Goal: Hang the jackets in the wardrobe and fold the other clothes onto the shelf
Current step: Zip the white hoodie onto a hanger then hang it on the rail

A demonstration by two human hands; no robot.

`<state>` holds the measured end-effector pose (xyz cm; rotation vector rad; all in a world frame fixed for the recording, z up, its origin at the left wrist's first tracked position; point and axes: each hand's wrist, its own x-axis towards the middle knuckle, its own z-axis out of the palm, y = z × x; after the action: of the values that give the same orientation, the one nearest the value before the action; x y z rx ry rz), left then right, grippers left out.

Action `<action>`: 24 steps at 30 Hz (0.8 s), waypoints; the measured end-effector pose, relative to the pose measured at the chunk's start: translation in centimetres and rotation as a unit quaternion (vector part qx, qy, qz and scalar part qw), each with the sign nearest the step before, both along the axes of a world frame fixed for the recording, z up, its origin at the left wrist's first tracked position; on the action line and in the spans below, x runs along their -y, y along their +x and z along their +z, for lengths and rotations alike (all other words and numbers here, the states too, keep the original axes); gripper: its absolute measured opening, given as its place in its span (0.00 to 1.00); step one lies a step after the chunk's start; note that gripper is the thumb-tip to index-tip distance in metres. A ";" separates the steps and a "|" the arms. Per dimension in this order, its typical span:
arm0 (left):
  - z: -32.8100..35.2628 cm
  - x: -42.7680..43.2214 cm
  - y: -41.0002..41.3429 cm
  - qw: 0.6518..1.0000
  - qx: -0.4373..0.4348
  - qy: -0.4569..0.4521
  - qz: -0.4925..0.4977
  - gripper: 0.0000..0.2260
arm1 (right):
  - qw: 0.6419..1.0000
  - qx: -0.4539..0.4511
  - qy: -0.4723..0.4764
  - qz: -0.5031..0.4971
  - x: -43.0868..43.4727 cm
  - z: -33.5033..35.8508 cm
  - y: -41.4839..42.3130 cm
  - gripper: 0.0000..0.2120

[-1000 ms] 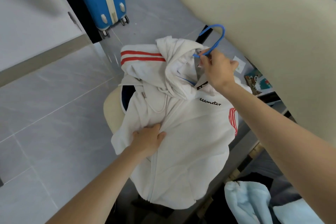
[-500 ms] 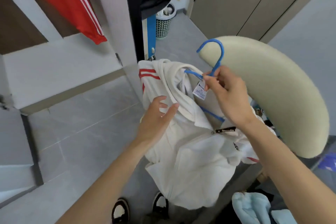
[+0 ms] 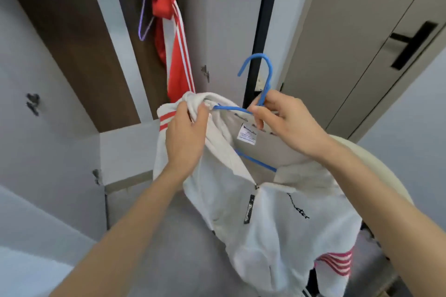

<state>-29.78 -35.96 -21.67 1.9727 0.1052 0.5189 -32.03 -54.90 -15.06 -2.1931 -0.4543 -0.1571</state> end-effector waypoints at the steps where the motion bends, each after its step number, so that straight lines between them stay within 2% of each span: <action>1: 2.0 -1.6 0.4 1.000 0.015 -0.003 0.016 0.12 | 1.000 -0.001 -0.018 0.015 -1.0 1.3 -0.1 0.09; 4: 6.8 -6.5 0.9 0.997 0.055 -0.011 0.061 0.15 | 0.997 0.000 -0.055 0.056 -3.8 4.6 -0.3 0.13; 6: 8.7 -9.4 0.9 0.996 0.065 0.001 0.066 0.16 | 0.996 -0.016 -0.032 0.076 -5.7 6.2 -0.3 0.12; 10: 10.3 -14.1 0.3 0.997 0.029 0.069 -0.008 0.10 | 0.995 -0.008 0.041 0.096 -9.7 8.6 -0.2 0.11; 13: 11.4 -16.7 -0.3 0.994 0.066 0.061 -0.060 0.07 | 0.988 0.000 0.078 0.134 -12.5 10.5 0.0 0.12; 15: 12.3 -17.9 -0.7 0.995 0.083 0.056 -0.028 0.11 | 0.983 0.002 0.064 0.172 -14.1 12.1 0.2 0.12; 18: 13.7 -19.5 -1.2 0.993 0.077 0.069 0.057 0.07 | 0.982 -0.008 0.026 0.185 -16.0 13.8 0.8 0.14; 20: 14.5 -20.4 -1.4 0.992 0.087 0.068 0.065 0.07 | 0.986 0.000 -0.022 0.164 -17.1 13.4 1.3 0.18; 24: 15.9 -20.6 -1.8 0.986 0.135 0.094 0.035 0.07 | 0.984 0.002 -0.090 0.156 -19.9 10.9 1.5 0.17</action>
<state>-31.59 -15.32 -5.78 2.0667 -0.0466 0.8645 -30.50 -35.04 -4.11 -2.2625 -0.8348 0.0527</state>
